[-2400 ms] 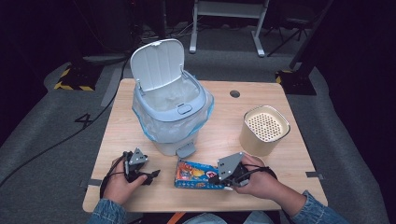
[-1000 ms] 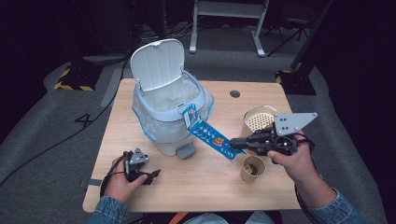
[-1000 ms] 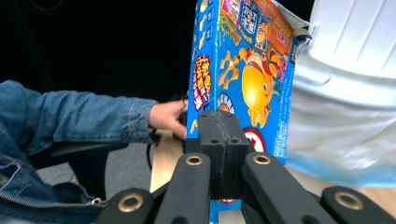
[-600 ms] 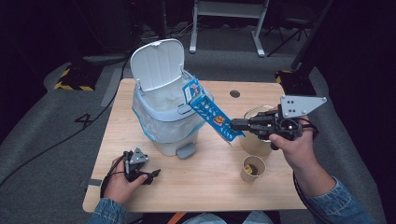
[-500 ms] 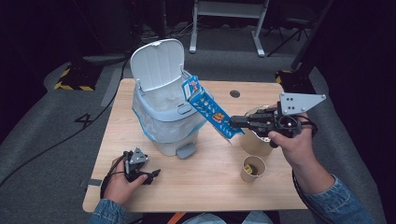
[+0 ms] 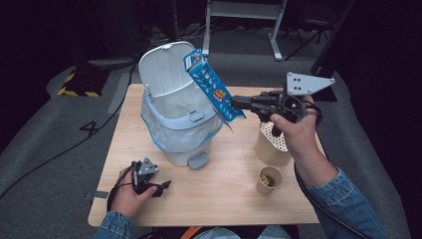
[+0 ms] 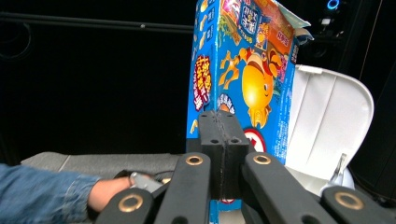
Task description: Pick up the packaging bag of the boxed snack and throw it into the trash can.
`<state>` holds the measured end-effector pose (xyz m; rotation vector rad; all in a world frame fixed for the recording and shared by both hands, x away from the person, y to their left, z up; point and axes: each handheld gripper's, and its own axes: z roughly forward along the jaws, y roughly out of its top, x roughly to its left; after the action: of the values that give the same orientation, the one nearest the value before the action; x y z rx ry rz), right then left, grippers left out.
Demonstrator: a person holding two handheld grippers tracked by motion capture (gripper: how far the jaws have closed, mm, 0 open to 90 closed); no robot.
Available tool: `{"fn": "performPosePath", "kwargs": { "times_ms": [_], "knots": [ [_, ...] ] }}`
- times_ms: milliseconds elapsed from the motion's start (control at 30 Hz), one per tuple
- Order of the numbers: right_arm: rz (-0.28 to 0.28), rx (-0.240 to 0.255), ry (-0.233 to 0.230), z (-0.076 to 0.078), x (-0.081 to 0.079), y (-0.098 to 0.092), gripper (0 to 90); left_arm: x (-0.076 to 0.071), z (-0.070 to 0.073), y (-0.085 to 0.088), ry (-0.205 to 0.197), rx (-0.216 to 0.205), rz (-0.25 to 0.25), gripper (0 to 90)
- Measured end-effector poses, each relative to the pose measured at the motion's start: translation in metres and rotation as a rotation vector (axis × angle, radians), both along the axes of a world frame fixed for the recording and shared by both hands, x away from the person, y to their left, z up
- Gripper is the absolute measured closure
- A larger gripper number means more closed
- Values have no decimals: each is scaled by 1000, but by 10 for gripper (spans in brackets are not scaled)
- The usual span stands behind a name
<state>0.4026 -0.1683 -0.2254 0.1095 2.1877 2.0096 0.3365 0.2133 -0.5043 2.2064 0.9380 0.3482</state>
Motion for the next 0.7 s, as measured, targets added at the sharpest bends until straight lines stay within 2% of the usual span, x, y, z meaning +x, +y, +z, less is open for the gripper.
{"fn": "performPosePath", "kwargs": {
  "times_ms": [300,700],
  "knots": [
    [-48,45,-20,10,25,20,900,0,0,0,0,0,0,204],
    [-121,98,-41,7,47,41,900,0,0,0,0,0,0,204]
  ]
}}
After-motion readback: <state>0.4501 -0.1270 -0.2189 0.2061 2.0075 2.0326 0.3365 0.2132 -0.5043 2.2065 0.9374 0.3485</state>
